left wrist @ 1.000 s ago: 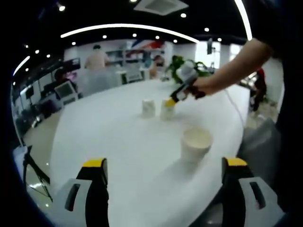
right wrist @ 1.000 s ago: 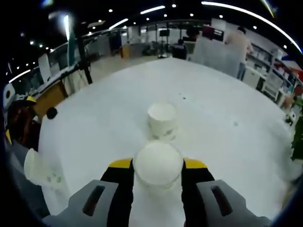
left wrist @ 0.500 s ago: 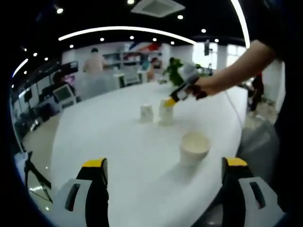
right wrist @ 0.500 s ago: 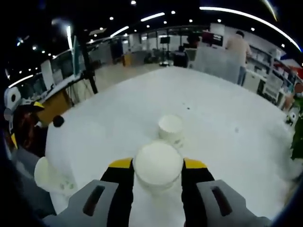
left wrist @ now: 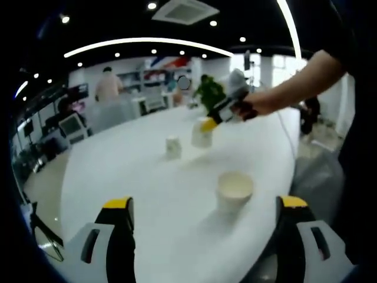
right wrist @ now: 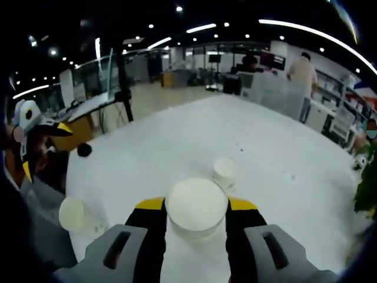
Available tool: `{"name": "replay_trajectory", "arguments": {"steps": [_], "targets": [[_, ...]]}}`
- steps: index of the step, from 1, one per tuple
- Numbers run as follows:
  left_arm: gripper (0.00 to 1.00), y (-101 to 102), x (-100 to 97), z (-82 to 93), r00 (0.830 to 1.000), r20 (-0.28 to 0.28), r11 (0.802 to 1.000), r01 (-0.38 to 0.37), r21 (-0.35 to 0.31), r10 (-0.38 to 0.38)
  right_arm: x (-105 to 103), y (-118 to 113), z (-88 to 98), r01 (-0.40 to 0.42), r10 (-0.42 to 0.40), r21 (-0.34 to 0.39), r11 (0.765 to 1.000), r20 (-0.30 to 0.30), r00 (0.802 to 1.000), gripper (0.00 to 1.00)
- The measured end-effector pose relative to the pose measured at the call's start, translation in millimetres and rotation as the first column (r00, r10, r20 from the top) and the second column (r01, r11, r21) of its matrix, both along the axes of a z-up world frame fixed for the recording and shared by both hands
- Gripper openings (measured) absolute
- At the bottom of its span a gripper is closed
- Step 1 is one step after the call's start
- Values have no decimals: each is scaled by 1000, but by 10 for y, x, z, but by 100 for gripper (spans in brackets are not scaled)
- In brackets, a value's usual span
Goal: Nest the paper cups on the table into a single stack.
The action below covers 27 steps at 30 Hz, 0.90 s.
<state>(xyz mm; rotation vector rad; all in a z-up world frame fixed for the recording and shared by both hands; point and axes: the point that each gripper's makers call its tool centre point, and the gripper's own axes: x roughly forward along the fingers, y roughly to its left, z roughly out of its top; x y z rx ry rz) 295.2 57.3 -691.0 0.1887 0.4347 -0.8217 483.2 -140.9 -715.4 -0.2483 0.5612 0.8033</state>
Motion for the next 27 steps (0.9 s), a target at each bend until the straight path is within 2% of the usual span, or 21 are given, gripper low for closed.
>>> {"name": "replay_trajectory", "arguments": {"steps": [10, 22, 27], "targets": [[100, 39, -63, 24, 999, 5, 999, 50, 11, -50, -337, 141, 444, -34, 31, 46, 998, 75, 997, 36], [100, 3, -90, 24, 993, 2, 993, 117, 11, -117, -665, 175, 815, -22, 9, 99, 995, 132, 991, 36], [100, -38, -103, 13, 989, 9, 988, 150, 19, -150, -776, 183, 978, 2, -24, 148, 989, 146, 989, 36]]}}
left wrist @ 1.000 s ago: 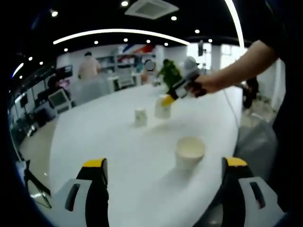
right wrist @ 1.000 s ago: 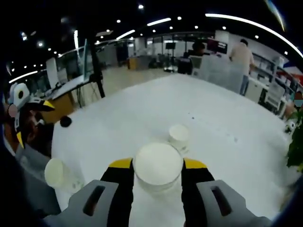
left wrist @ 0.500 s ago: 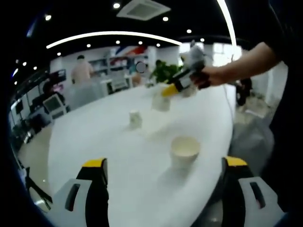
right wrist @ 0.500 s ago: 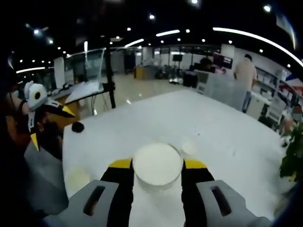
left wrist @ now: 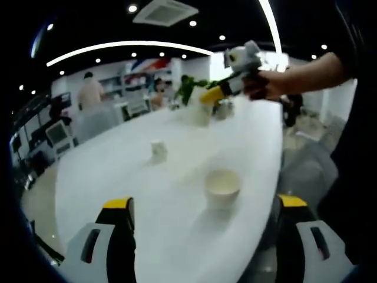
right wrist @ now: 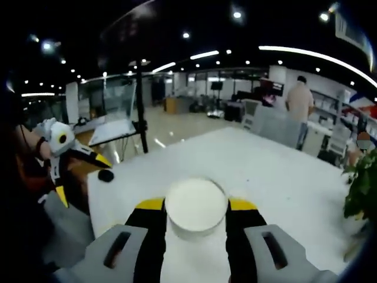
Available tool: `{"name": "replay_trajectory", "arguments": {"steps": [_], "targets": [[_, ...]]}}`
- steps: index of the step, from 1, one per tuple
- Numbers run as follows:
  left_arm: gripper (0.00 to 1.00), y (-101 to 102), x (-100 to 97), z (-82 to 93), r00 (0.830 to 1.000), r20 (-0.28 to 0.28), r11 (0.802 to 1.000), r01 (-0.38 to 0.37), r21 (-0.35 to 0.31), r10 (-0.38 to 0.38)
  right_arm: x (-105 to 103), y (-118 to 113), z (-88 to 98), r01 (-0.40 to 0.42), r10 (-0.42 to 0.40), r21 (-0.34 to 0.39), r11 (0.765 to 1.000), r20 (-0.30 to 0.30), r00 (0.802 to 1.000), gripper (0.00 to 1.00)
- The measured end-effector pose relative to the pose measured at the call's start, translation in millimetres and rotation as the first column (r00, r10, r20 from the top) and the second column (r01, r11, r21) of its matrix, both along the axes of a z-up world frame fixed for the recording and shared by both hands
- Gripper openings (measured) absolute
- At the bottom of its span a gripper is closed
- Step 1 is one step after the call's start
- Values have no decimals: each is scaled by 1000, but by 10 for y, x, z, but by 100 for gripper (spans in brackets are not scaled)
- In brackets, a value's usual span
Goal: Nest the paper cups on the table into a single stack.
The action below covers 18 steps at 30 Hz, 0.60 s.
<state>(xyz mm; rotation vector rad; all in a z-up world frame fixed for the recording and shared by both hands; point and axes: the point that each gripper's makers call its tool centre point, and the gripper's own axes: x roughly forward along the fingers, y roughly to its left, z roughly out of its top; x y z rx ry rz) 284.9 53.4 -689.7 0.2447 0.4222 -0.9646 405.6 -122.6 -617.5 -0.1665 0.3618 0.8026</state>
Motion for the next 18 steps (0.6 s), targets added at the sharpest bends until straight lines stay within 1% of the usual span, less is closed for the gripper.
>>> {"name": "replay_trajectory", "arguments": {"steps": [5, 7, 9, 15, 18], "targets": [[100, -40, -18, 19, 1000, -10, 1000, 17, -23, -17, -137, 1, 90, 19, -19, 32, 999, 9, 1000, 36], [100, -64, -33, 34, 1000, -12, 999, 29, -33, -29, -195, 3, 129, 27, -27, 56, 998, 7, 1000, 36], [100, -68, -35, 26, 999, -5, 999, 37, -19, -38, -256, 6, 175, 33, -34, 76, 997, 7, 999, 36], [100, -92, -51, 42, 999, -13, 999, 46, -28, -46, -396, 17, 277, 41, -44, 103, 994, 25, 999, 36], [100, -100, -71, 42, 999, -15, 998, 51, -25, -52, -466, 28, 317, 48, -52, 123, 991, 24, 998, 36]]}}
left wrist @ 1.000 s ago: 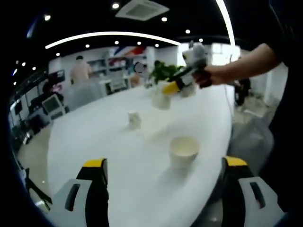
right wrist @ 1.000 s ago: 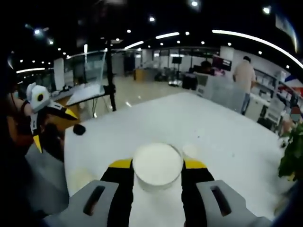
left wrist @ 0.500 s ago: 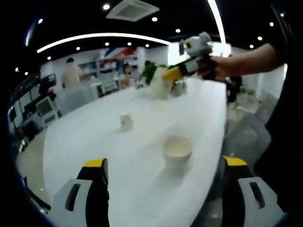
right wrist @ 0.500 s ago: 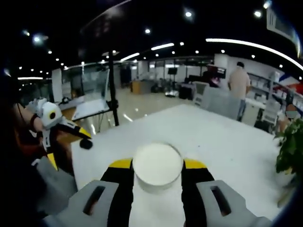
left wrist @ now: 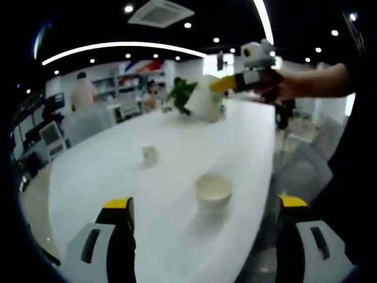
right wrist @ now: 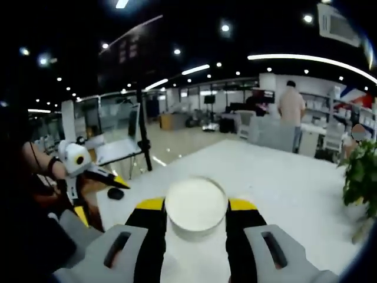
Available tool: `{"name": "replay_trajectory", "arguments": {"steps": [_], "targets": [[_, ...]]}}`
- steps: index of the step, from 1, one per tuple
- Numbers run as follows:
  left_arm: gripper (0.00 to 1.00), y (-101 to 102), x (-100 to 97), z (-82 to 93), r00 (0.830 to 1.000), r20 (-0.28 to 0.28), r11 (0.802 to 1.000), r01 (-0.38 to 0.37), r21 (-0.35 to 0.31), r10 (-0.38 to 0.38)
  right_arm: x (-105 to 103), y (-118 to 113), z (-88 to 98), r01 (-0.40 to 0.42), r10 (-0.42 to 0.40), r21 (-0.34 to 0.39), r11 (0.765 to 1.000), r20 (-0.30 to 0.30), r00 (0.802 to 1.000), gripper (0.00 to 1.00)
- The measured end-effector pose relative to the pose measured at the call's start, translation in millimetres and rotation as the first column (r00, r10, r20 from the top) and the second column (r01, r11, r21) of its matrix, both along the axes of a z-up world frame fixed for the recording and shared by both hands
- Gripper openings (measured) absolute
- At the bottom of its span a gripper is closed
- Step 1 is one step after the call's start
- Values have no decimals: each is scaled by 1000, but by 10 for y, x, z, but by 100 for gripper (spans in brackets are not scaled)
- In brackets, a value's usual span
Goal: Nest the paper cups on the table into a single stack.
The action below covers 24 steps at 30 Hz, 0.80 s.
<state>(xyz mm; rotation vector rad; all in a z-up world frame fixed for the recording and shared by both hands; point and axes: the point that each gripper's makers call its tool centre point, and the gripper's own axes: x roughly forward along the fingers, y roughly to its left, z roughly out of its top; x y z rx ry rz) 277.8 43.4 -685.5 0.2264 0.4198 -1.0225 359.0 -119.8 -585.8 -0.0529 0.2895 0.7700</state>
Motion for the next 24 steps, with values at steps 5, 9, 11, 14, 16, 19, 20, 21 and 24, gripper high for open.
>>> {"name": "replay_trajectory", "arguments": {"steps": [5, 9, 11, 14, 16, 19, 20, 21, 24], "targets": [[99, 1, -20, 7, 1000, -9, 1000, 0, -10, 0, -106, 31, 67, 4, -4, 26, 1000, 10, 1000, 36], [99, -2, -29, 19, 1000, -15, 1000, 1, -17, -1, -174, 63, 98, 9, -9, 63, 998, 7, 1000, 36], [99, -2, -25, 25, 1000, -18, 1000, -6, -24, 5, -214, 89, 107, 2, -3, 86, 996, 7, 1000, 36], [99, -7, -41, 15, 1000, -25, 1000, -5, -24, 4, -284, 153, 90, -14, 14, 109, 994, 4, 1000, 36], [99, -14, -50, 14, 1000, -27, 1000, -2, -28, 1, -309, 183, 77, -20, 19, 109, 994, 4, 1000, 36], [99, -26, -75, 9, 1000, -31, 1000, 2, -28, -3, -329, 220, 55, -23, 23, 114, 993, 0, 1000, 36], [99, -28, -84, 2, 999, -34, 1000, 5, -25, -6, -332, 227, 43, -25, 25, 116, 993, -3, 1000, 36], [99, -28, -86, -3, 999, -37, 1000, 6, -24, -7, -334, 236, 37, -26, 26, 116, 993, -4, 1000, 36], [98, -47, -69, 67, 999, -44, 998, 0, -59, -3, -347, 271, 35, -29, 30, 118, 993, -4, 1000, 36]]}}
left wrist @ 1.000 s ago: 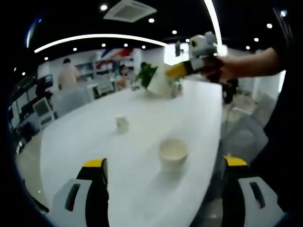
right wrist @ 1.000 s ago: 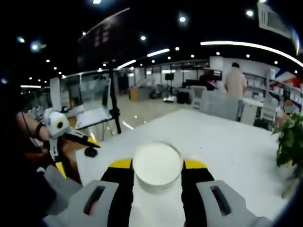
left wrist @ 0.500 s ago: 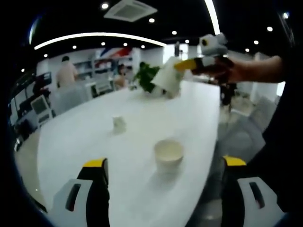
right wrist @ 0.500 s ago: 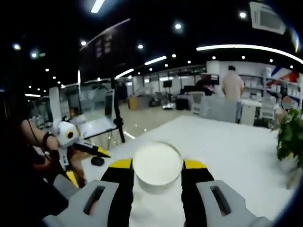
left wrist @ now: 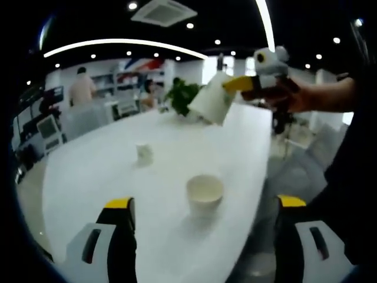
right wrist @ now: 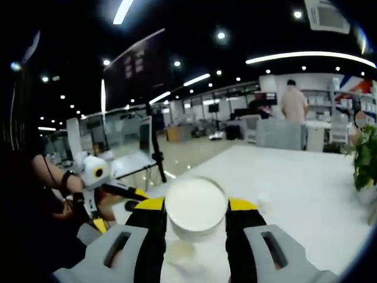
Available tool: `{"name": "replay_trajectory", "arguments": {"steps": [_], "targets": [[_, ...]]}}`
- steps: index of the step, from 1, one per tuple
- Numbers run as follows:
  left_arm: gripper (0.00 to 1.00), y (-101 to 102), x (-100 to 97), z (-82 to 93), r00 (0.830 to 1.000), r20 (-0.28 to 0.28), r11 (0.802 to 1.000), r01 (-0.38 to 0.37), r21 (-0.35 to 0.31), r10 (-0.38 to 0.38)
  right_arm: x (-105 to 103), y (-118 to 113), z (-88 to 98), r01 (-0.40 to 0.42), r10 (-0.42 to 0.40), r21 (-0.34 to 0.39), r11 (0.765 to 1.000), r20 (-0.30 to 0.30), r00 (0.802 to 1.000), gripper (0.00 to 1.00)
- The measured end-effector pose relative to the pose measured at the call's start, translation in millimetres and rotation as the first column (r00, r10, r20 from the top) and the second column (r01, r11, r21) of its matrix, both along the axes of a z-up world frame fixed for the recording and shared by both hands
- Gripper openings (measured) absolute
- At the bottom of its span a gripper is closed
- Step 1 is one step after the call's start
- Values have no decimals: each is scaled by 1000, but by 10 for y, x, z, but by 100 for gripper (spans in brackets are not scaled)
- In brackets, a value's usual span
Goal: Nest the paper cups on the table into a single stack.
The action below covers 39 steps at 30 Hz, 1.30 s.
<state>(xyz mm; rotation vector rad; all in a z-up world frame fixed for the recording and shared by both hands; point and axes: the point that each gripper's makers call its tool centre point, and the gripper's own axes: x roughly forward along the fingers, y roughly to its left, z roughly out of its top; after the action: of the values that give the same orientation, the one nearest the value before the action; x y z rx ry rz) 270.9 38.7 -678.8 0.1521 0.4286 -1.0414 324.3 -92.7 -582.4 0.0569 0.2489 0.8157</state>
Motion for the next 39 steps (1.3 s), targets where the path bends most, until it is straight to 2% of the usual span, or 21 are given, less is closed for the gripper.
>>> {"name": "replay_trajectory", "arguments": {"steps": [4, 7, 8, 9, 12, 16, 21, 23, 26, 32, 35, 39], "targets": [[95, -30, 1, 39, 1000, -14, 1000, 6, -26, -7, -11, 65, -7, -10, 10, 7, 1000, -5, 1000, 36], [91, -66, -3, 156, 1000, 29, 999, 10, -53, -8, -25, 111, -10, -15, 16, 18, 1000, -12, 1000, 36], [91, -71, -3, 154, 1000, 20, 998, 7, -56, -6, -35, 130, -10, -16, 17, 29, 999, -20, 1000, 36], [91, -88, -2, 149, 1000, -14, 997, -6, -74, 5, -39, 142, -10, -17, 17, 36, 999, -23, 1000, 36], [90, -166, 6, 252, 998, -54, 986, -26, -162, 18, -61, 203, -5, -26, 28, 50, 998, -28, 999, 36], [86, -221, 12, 301, 999, -38, 986, -14, -169, 7, -83, 263, 7, -40, 42, 60, 997, -31, 999, 36], [81, -338, -26, 407, 998, -58, 975, 4, -222, -17, -126, 342, 30, -64, 66, 70, 996, -33, 997, 36], [81, -382, -47, 401, 997, -76, 975, 11, -222, -29, -141, 358, 42, -69, 72, 76, 995, -33, 997, 36], [80, -471, -103, 455, 996, -73, 973, 35, -227, -53, -183, 389, 42, -80, 84, 86, 993, -37, 996, 36], [74, -608, -200, 479, 990, -103, 964, 70, -257, -100, -243, 405, 6, -87, 93, 106, 991, -54, 994, 36], [73, -654, -233, 506, 992, -41, 966, 109, -233, -121, -261, 414, 12, -84, 92, 122, 989, -60, 994, 36], [71, -679, -254, 536, 990, -38, 964, 124, -235, -137, -298, 447, 23, -89, 97, 129, 988, -58, 994, 36]]}}
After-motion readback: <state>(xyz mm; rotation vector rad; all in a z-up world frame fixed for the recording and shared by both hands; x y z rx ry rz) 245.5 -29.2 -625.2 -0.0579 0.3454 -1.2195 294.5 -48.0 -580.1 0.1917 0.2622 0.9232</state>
